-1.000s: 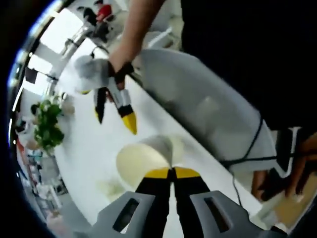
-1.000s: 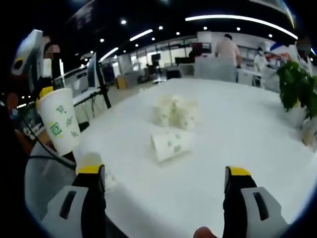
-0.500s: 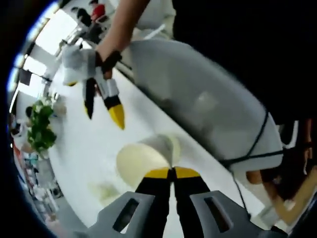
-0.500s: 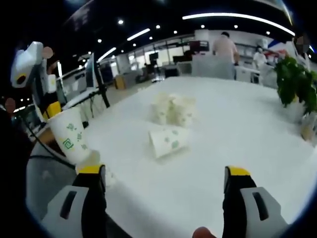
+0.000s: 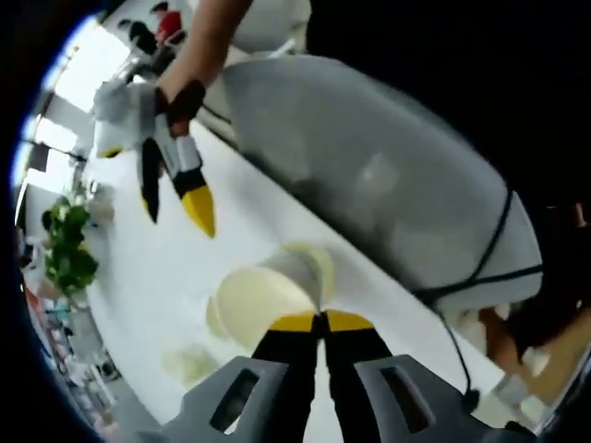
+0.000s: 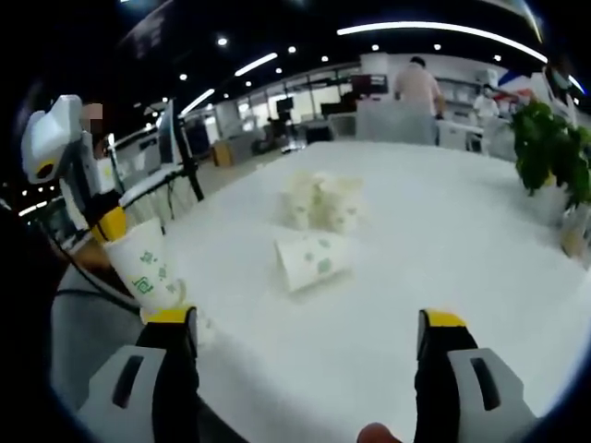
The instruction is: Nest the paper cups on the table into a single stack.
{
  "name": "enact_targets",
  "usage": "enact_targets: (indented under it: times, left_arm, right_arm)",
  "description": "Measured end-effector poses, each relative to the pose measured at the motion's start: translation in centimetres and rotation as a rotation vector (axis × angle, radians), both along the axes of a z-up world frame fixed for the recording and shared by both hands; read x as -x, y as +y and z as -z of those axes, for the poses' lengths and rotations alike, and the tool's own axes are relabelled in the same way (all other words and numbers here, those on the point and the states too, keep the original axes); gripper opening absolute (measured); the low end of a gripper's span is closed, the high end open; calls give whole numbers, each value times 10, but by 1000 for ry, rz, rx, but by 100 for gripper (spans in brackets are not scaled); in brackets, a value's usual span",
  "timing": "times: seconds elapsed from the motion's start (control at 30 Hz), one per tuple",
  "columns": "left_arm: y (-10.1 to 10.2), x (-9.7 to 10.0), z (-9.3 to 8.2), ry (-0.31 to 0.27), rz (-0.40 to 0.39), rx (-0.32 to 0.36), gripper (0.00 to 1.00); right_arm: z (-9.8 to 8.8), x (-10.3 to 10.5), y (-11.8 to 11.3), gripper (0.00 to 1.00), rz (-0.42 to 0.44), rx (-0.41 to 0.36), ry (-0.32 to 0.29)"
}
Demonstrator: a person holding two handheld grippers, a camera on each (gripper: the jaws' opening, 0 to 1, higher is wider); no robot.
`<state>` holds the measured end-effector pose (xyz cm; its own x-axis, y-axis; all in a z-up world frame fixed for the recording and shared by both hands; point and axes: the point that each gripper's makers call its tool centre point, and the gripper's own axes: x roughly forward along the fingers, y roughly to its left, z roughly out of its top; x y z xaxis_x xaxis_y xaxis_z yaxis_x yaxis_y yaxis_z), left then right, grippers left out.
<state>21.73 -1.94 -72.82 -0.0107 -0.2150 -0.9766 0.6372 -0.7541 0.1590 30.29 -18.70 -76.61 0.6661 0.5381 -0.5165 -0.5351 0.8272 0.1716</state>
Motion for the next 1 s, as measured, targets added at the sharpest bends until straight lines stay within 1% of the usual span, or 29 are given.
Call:
enact_targets:
  times: [0.07, 0.13, 0.3, 0.43, 0.53, 0.77, 1.0]
  left_arm:
    - [-1, 0, 4, -11, 3, 4, 0]
    - [-1, 1, 8, -17, 34, 0, 0]
    - [-1, -3, 17, -22, 30, -17, 0]
    - [0, -1, 23, -6, 27, -29, 0]
    - [-3, 2, 27, 10, 6, -28, 0]
    - [-6, 8, 37, 28, 9, -37, 1]
    - [-7, 5, 46, 31, -13, -48, 0]
  right_arm:
    - [1, 0, -1, 97, 1, 0, 1]
    - [1, 0, -2, 97, 4, -3, 4]
    - [-1, 1, -3, 97, 4, -3, 3]
    - [0, 1, -6, 96, 9, -4, 6]
    - [0, 1, -8, 96, 11, -5, 7]
    - [1, 2, -9, 96, 12, -9, 9]
    - [4, 6, -8, 96, 9, -12, 15]
